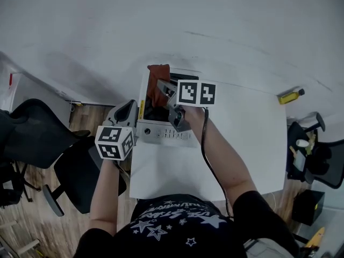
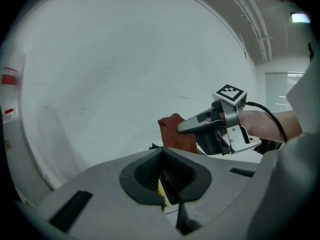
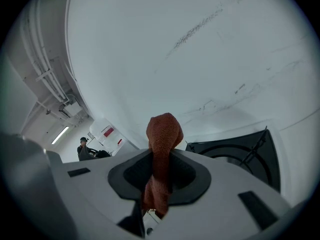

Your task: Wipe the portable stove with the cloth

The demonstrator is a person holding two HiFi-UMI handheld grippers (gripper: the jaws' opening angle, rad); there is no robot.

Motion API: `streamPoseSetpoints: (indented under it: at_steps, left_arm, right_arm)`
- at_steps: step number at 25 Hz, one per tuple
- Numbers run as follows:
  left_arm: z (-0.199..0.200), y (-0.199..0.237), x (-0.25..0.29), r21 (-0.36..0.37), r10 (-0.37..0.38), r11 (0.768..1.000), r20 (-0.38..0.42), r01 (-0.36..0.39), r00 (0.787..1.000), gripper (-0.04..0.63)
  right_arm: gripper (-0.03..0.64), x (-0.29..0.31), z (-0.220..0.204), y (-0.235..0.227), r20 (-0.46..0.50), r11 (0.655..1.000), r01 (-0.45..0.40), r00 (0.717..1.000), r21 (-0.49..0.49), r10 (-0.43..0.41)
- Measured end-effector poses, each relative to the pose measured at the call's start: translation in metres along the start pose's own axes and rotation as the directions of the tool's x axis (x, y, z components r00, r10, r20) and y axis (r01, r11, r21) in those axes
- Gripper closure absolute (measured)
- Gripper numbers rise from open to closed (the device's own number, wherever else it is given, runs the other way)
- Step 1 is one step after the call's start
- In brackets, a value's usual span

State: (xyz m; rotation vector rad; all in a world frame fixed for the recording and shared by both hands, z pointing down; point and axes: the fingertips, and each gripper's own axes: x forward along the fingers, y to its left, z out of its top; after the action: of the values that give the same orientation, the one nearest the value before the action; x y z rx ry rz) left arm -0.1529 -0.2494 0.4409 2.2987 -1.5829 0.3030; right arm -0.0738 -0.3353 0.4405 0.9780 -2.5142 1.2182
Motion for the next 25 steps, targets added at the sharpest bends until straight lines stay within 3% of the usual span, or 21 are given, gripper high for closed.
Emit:
streamPoseSetpoints:
  at_steps: [15, 25]
  left_arm:
    - [-0.008, 0.034, 0.034, -0.029, 0.021, 0.999, -0.042, -0.022, 0.999, 0.588]
    - [-0.022, 0.037, 0.04, -0.041, 0.013, 0.999, -0.079, -0.016, 0.997, 0.588]
  right_arm:
    - [0.545, 0.078, 0.007, -0.024, -0.101, 0.991, 0.086, 0.99, -0.099, -0.096]
    - [0.545, 0.097, 0.004, -0.055, -0.188, 0.949, 0.195, 0.951, -0.249, -0.244]
